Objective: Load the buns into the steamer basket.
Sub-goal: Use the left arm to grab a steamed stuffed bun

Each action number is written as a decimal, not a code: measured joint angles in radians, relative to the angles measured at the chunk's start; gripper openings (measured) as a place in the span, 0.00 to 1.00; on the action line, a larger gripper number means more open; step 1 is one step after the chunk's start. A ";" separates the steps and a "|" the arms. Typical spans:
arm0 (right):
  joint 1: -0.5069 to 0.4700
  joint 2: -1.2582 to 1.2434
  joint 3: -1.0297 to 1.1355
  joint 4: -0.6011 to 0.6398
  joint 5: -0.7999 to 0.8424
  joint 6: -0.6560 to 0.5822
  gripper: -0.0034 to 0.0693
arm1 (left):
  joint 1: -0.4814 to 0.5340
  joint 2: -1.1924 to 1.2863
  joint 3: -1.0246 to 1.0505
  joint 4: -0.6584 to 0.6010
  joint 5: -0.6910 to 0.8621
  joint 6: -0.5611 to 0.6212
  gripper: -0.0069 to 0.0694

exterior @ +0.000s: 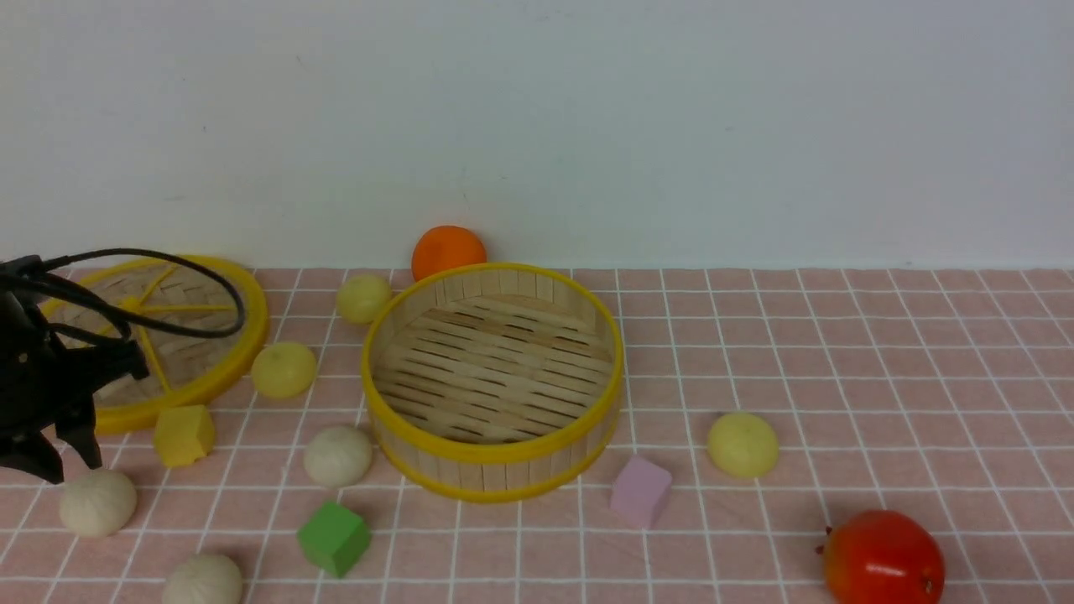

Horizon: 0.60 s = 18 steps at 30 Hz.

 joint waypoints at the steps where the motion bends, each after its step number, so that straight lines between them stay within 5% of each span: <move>1: 0.000 0.000 0.000 0.000 0.000 0.000 0.38 | 0.000 0.007 0.000 0.001 0.000 0.000 0.41; 18: 0.000 0.000 0.000 0.000 0.000 0.000 0.38 | 0.000 0.103 -0.005 0.011 -0.055 0.020 0.36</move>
